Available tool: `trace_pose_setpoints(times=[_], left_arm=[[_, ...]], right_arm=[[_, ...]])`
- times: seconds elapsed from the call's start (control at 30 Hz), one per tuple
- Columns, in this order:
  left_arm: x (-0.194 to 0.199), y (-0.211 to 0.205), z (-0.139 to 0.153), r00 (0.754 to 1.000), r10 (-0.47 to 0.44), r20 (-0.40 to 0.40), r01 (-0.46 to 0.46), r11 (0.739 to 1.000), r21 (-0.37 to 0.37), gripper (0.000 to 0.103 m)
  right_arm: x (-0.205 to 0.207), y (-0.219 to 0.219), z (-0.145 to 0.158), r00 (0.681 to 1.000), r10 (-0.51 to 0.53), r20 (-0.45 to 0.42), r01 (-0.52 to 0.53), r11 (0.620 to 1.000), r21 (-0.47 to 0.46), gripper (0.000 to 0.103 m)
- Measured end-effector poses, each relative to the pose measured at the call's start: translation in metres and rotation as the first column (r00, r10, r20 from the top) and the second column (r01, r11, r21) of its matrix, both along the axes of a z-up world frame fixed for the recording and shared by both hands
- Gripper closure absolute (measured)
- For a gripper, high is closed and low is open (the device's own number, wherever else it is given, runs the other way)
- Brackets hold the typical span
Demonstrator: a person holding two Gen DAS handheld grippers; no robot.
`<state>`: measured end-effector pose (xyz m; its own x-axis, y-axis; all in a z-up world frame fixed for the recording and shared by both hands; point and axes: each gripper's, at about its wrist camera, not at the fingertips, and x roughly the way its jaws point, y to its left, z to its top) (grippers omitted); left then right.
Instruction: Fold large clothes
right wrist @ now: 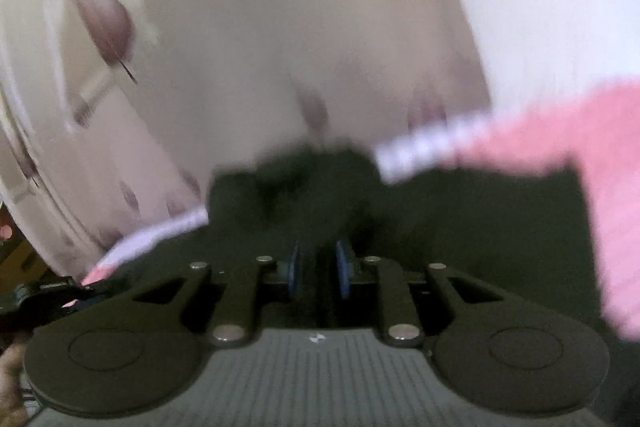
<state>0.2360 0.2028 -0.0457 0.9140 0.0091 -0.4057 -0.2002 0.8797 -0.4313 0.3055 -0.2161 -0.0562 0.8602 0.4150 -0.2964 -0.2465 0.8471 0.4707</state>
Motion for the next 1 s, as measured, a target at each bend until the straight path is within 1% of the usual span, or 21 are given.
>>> trace_pose_setpoints(times=[0.03, 0.07, 0.1, 0.13, 0.17, 0.23, 0.27, 0.33, 0.37, 0.4, 0.47, 0.5, 0.53, 0.57, 0.6, 0.63, 0.73, 0.77, 0.9, 0.93, 1.0], left_arm=[[0.000, -0.005, 0.010, 0.999, -0.022, 0.038, 0.021, 1.000, 0.019, 0.055], [0.003, -0.010, 0.018, 0.996, -0.052, 0.066, 0.051, 0.998, 0.023, 0.048], [0.011, -0.016, 0.022, 0.993, -0.090, 0.071, 0.089, 0.996, 0.012, 0.044], [0.022, -0.022, 0.022, 0.989, -0.135, 0.058, 0.136, 0.991, -0.009, 0.044], [0.033, -0.026, 0.018, 0.987, -0.160, 0.036, 0.161, 0.987, -0.029, 0.044], [0.055, -0.030, 0.003, 0.983, -0.183, -0.007, 0.183, 0.982, -0.045, 0.044], [0.063, -0.030, -0.007, 0.984, -0.175, -0.034, 0.173, 0.984, -0.038, 0.046], [0.074, -0.021, -0.028, 0.986, -0.147, -0.072, 0.144, 0.988, -0.048, 0.047], [0.076, -0.015, -0.038, 0.987, -0.141, -0.082, 0.137, 0.989, -0.051, 0.056], [0.073, -0.010, -0.046, 0.987, -0.136, -0.087, 0.133, 0.990, -0.045, 0.069], [0.071, -0.001, -0.053, 0.988, -0.118, -0.100, 0.111, 0.991, -0.077, 0.074], [0.072, 0.001, -0.054, 0.988, -0.114, -0.109, 0.106, 0.992, -0.071, 0.082], [0.074, 0.005, -0.056, 0.988, -0.096, -0.122, 0.086, 0.993, -0.083, 0.086], [0.075, 0.011, -0.060, 0.988, -0.074, -0.136, 0.059, 0.992, -0.115, 0.092], [0.075, 0.018, -0.063, 0.988, -0.073, -0.133, 0.052, 0.986, -0.156, 0.092], [0.076, 0.022, -0.065, 0.989, -0.076, -0.130, 0.053, 0.983, -0.176, 0.092], [0.075, 0.018, -0.063, 0.989, -0.065, -0.132, 0.044, 0.987, -0.155, 0.091], [0.075, 0.019, -0.064, 0.989, -0.065, -0.131, 0.043, 0.986, -0.160, 0.092], [0.073, 0.018, -0.064, 0.990, -0.061, -0.129, 0.040, 0.987, -0.157, 0.092], [0.073, 0.019, -0.064, 0.990, -0.058, -0.128, 0.037, 0.987, -0.156, 0.092], [0.071, 0.016, -0.063, 0.990, -0.051, -0.128, 0.032, 0.989, -0.142, 0.092]], right_arm=[[-0.004, 0.001, 0.012, 0.999, 0.000, 0.036, 0.000, 1.000, -0.014, 0.083], [-0.004, 0.005, 0.023, 0.998, 0.023, 0.063, -0.021, 1.000, -0.021, 0.083], [0.000, 0.012, 0.032, 0.995, 0.063, 0.073, -0.060, 0.998, -0.035, 0.083], [0.005, 0.025, 0.039, 0.992, 0.106, 0.075, -0.101, 0.992, -0.069, 0.083], [0.011, 0.037, 0.041, 0.988, 0.139, 0.069, -0.131, 0.985, -0.109, 0.084], [0.025, 0.068, 0.038, 0.977, 0.211, 0.041, -0.198, 0.959, -0.202, 0.084], [0.033, 0.083, 0.031, 0.970, 0.243, 0.017, -0.230, 0.939, -0.254, 0.085], [0.047, 0.102, 0.013, 0.962, 0.271, -0.038, -0.268, 0.902, -0.340, 0.085], [0.053, 0.107, 0.004, 0.960, 0.273, -0.063, -0.276, 0.887, -0.370, 0.086], [0.059, 0.109, -0.008, 0.959, 0.269, -0.088, -0.281, 0.875, -0.394, 0.087], [0.062, 0.105, -0.025, 0.956, 0.278, -0.092, -0.292, 0.878, -0.380, 0.087], [0.063, 0.104, -0.030, 0.956, 0.280, -0.088, -0.293, 0.885, -0.363, 0.087], [0.063, 0.104, -0.031, 0.956, 0.280, -0.089, -0.293, 0.887, -0.355, 0.087], [0.063, 0.102, -0.033, 0.957, 0.278, -0.087, -0.291, 0.891, -0.350, 0.087], [0.064, 0.101, -0.034, 0.958, 0.275, -0.084, -0.287, 0.894, -0.345, 0.087], [0.062, 0.103, -0.034, 0.958, 0.274, -0.081, -0.285, 0.893, -0.348, 0.087], [0.058, 0.104, -0.033, 0.959, 0.275, -0.071, -0.282, 0.893, -0.352, 0.087], [0.058, 0.103, -0.033, 0.959, 0.275, -0.071, -0.282, 0.894, -0.349, 0.087], [0.061, 0.094, -0.029, 0.958, 0.276, -0.080, -0.287, 0.912, -0.294, 0.087], [0.058, 0.089, -0.025, 0.962, 0.258, -0.091, -0.273, 0.919, -0.284, 0.087], [0.049, 0.080, -0.018, 0.970, 0.217, -0.106, -0.239, 0.924, -0.298, 0.087]])
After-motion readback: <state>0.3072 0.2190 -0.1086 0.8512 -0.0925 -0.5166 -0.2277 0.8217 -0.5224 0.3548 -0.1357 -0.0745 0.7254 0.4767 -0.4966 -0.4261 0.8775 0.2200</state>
